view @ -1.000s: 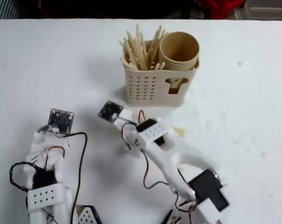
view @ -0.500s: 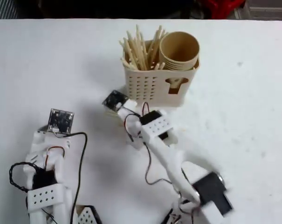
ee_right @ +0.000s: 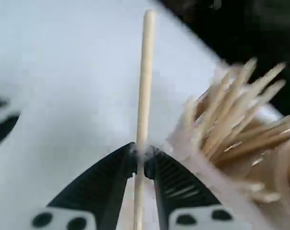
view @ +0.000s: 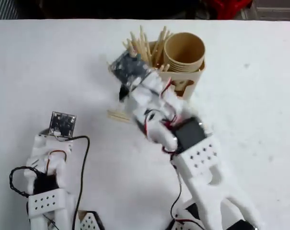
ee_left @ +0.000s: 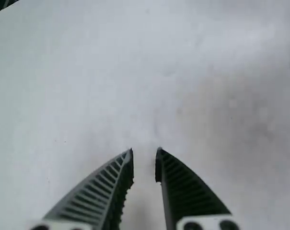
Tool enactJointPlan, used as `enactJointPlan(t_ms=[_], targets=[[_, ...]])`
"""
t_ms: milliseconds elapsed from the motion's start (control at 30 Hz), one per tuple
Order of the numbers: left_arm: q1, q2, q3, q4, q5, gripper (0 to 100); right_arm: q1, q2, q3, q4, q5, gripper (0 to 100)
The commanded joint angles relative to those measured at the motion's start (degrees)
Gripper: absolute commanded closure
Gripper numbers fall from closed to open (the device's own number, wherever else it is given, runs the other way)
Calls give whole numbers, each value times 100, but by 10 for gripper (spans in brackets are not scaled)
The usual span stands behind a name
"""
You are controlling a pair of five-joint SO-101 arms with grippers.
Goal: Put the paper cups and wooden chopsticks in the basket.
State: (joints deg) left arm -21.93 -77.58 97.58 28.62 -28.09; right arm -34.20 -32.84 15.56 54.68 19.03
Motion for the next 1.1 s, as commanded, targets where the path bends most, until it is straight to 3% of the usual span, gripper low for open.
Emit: enactJointPlan(t_ms=[0,333,767,967,1067], targets=[[75,-48,-26,-105,35,906,321,409,-1574,-163,-53,981],[75,-48,-26,-105,35,906,760,2607,-4114,-1631,-53,978],[75,-48,-26,-105,35,906,796,2993,-3859,-1218,-62,976],[75,-48,-26,-105,35,906,796,2993,-3851,-892,-62,873],[75,-48,-26,-105,35,906,796,2958,-3877,-681,-62,877]])
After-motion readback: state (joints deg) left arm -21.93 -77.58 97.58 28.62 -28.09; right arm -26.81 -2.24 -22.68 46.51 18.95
